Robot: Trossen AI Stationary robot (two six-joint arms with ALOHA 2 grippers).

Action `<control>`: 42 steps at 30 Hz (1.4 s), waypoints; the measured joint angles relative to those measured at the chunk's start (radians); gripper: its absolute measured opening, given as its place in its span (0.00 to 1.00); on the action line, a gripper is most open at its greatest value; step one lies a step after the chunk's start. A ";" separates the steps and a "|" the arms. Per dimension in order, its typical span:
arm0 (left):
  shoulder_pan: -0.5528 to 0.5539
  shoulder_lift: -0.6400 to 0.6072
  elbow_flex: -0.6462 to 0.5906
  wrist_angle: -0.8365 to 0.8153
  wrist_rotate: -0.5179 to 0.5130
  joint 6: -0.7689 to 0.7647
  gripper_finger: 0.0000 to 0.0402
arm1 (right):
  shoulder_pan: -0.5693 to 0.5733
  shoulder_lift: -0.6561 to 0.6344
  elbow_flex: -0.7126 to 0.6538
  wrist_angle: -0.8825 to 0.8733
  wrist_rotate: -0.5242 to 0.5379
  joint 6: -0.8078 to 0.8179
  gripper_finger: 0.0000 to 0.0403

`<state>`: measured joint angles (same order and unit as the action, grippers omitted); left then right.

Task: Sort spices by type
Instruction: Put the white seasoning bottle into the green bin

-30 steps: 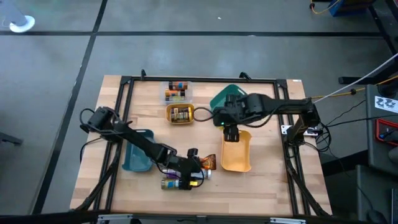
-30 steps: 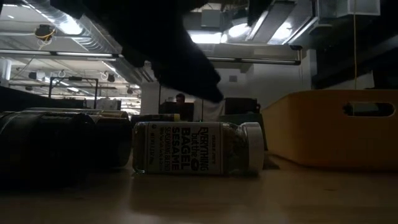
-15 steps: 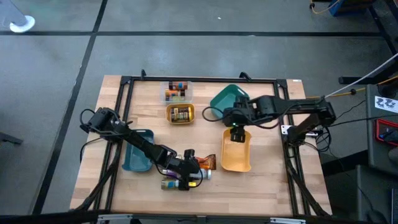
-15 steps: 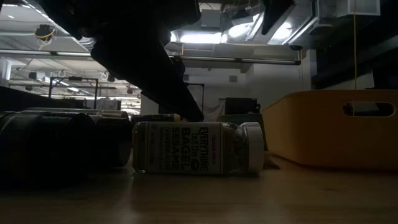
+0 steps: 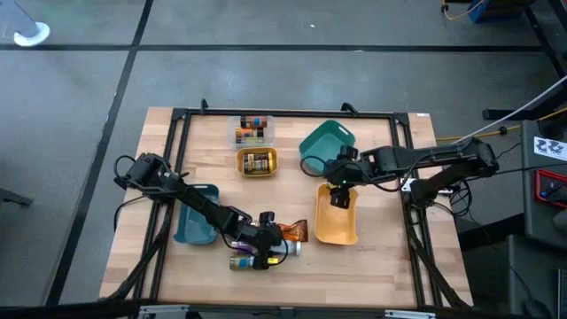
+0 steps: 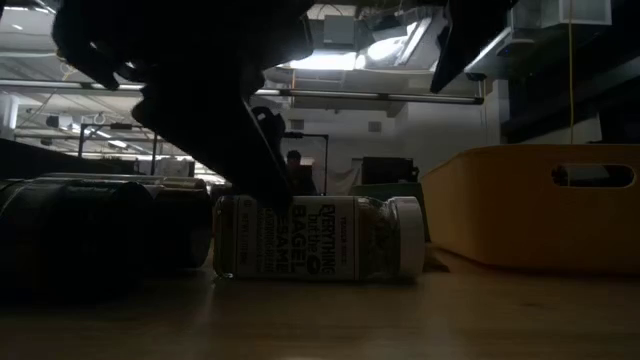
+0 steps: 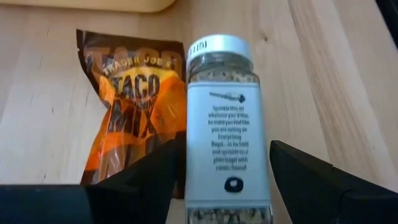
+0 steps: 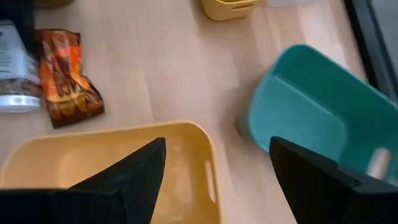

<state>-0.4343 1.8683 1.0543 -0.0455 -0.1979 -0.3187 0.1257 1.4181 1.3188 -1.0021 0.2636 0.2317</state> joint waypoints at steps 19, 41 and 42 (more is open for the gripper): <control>0.004 0.038 0.006 -0.001 0.012 -0.015 0.46 | 0.000 -0.003 -0.291 0.487 -0.303 0.000 0.71; 0.065 -0.127 0.079 -0.153 0.008 -0.058 0.47 | 0.184 0.005 -0.413 0.819 -0.266 -0.135 0.71; 0.070 -0.142 0.079 -0.153 0.001 -0.053 0.47 | 0.192 0.005 -0.413 0.829 -0.240 -0.134 0.71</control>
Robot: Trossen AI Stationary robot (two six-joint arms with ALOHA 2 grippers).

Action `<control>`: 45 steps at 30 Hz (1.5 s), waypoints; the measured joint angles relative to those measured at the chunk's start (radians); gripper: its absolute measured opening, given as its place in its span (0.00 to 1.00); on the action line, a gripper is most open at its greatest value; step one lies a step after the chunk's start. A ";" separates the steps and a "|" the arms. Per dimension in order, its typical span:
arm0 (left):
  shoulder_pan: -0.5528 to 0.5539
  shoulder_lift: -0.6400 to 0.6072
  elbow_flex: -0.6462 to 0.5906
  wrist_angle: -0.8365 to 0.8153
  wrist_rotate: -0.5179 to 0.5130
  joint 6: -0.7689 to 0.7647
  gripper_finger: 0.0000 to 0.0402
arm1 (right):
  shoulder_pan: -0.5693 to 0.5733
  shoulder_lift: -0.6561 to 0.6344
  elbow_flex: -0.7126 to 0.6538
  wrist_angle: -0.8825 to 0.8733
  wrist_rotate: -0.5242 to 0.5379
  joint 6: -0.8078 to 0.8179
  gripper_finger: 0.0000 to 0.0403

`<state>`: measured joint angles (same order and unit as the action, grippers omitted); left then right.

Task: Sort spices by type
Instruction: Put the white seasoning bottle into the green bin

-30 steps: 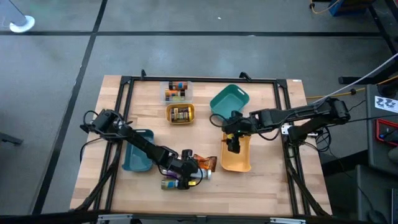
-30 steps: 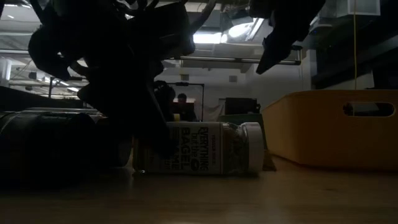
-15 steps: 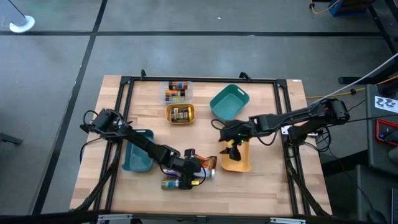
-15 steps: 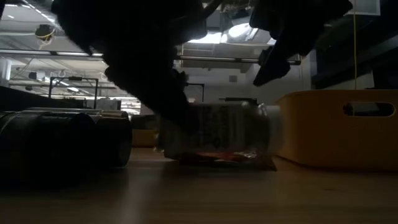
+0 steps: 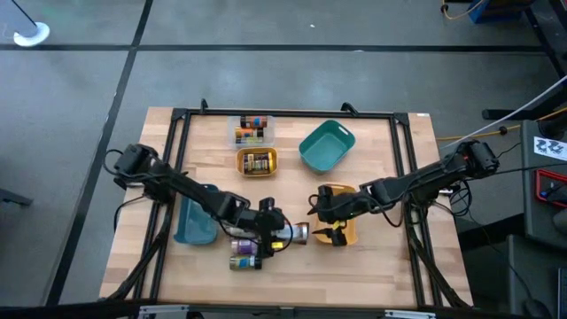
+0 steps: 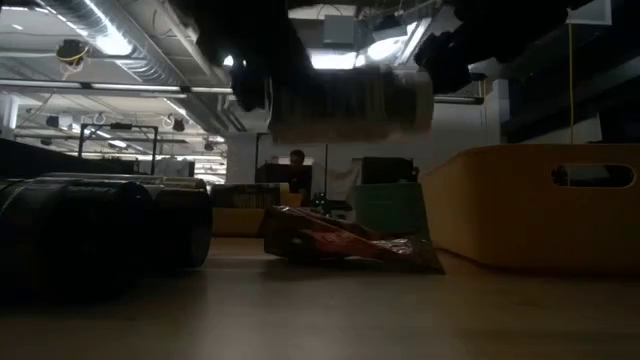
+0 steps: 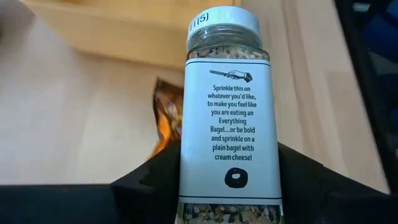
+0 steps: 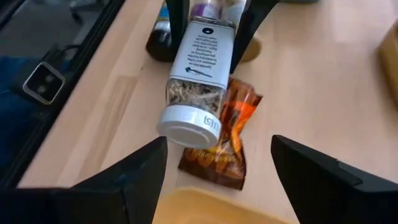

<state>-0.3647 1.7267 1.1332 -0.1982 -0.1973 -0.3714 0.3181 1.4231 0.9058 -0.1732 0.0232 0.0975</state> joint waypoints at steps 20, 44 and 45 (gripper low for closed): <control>0.016 -0.087 0.000 0.030 -0.103 0.069 0.47 | 0.022 0.000 0.000 0.147 0.021 0.052 0.71; 0.016 -0.087 0.000 0.135 -0.135 0.128 0.48 | 0.022 0.000 0.000 0.180 0.066 0.054 0.62; 0.016 -0.087 0.000 0.134 -0.136 0.133 0.48 | 0.022 0.000 0.000 0.180 0.066 0.054 0.59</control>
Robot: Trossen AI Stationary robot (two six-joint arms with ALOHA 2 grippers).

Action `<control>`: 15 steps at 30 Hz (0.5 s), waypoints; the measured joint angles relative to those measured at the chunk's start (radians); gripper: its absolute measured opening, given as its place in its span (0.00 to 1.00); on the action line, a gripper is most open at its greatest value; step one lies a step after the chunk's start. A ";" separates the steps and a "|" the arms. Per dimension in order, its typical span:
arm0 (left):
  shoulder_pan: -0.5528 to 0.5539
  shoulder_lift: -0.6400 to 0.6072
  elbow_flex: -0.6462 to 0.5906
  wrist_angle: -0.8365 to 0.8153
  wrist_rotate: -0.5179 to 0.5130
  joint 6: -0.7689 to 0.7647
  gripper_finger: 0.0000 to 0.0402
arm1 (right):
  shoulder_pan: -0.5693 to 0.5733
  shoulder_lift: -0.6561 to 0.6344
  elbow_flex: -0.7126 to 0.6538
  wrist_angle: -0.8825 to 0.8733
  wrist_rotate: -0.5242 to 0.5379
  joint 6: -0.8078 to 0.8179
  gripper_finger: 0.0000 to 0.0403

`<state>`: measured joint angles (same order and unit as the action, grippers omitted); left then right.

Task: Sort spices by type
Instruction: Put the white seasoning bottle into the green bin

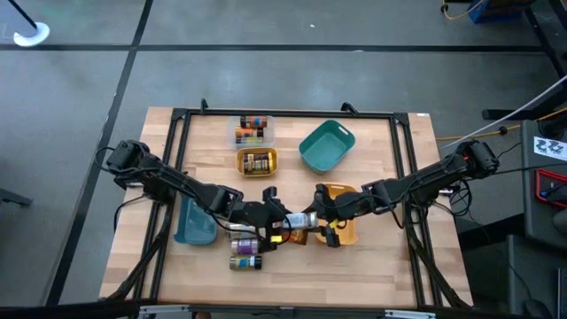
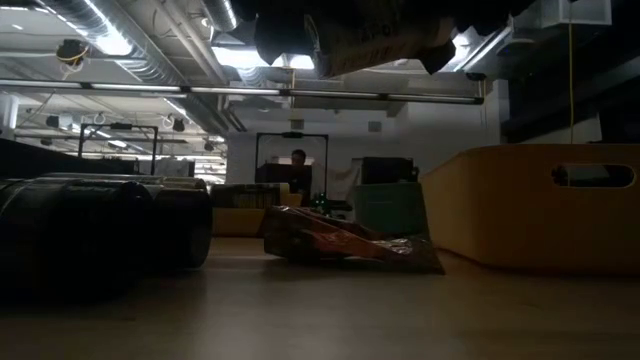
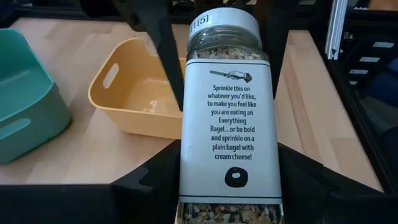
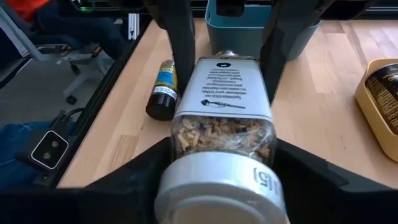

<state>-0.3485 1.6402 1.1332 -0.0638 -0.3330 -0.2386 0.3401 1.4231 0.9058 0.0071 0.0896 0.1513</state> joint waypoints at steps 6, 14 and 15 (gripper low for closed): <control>0.001 0.000 0.000 -0.004 -0.003 -0.002 0.49 | 0.000 0.000 0.000 -0.005 0.027 0.000 0.51; 0.000 0.000 0.000 -0.006 0.001 -0.012 0.50 | 0.000 0.000 0.000 -0.004 0.022 0.001 0.52; 0.000 0.000 0.000 -0.006 0.002 -0.012 0.50 | 0.000 0.000 0.000 -0.004 0.021 0.001 0.53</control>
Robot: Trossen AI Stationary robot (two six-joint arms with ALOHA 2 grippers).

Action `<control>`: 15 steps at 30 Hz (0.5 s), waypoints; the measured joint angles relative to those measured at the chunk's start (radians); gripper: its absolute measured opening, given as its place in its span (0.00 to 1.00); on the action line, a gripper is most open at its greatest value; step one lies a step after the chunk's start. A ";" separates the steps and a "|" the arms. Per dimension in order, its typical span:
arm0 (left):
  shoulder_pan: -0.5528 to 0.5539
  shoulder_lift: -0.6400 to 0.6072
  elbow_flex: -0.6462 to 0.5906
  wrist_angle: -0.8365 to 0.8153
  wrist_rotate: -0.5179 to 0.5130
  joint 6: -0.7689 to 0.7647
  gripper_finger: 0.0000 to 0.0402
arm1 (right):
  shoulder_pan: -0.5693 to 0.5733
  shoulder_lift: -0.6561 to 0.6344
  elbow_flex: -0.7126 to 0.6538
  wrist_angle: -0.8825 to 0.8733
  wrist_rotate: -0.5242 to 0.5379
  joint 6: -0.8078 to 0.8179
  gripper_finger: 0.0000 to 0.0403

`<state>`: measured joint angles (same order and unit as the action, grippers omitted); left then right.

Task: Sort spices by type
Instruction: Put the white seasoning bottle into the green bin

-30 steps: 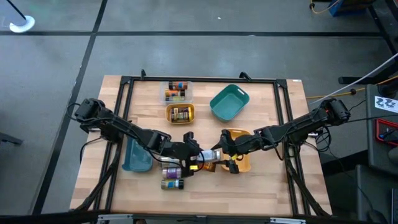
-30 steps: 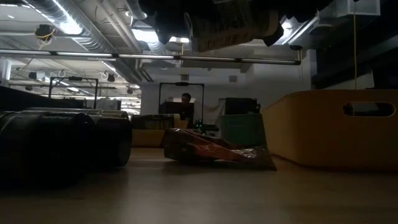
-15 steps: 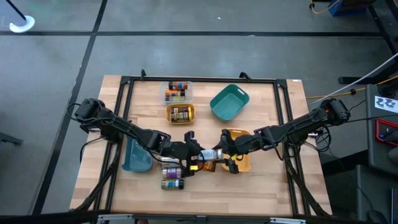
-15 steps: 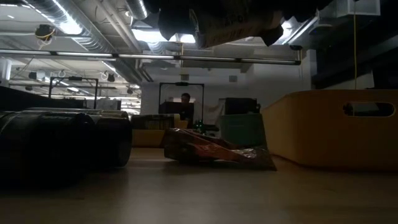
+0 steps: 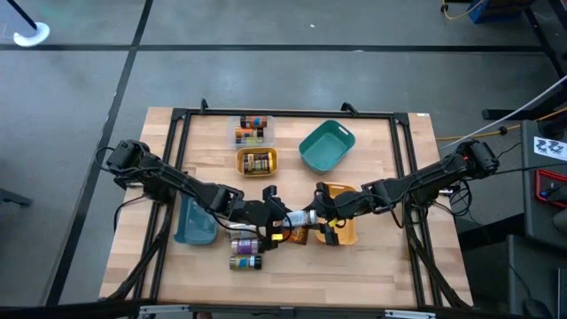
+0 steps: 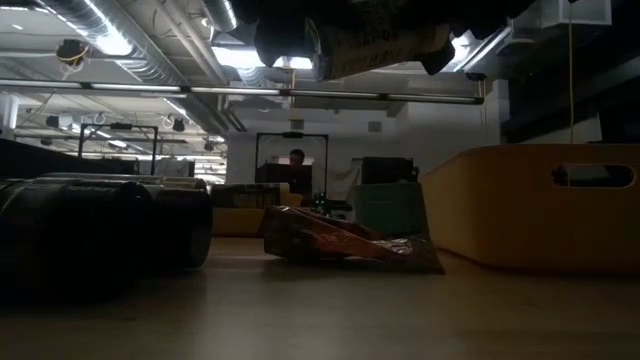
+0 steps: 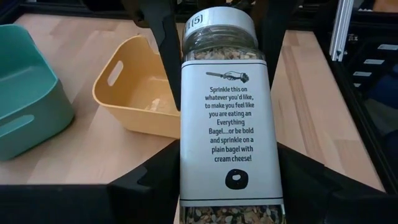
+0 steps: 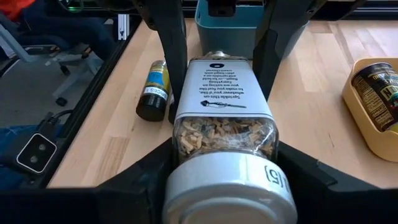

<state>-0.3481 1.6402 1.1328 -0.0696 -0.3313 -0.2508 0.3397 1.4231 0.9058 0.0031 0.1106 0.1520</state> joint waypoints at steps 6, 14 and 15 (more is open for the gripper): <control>0.014 0.000 0.000 -0.002 0.005 -0.001 0.50 | 0.000 0.000 0.000 -0.004 -0.001 0.001 0.51; 0.028 0.000 0.000 -0.003 0.011 0.008 0.50 | -0.001 0.000 0.000 -0.012 0.000 0.000 0.52; 0.031 0.000 0.000 -0.003 0.012 0.000 0.50 | -0.001 0.000 0.000 -0.012 -0.001 0.001 0.52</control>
<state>-0.3169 1.6404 1.1328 -0.0727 -0.3193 -0.2511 0.3389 1.4231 0.9062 -0.0090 0.1097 0.1527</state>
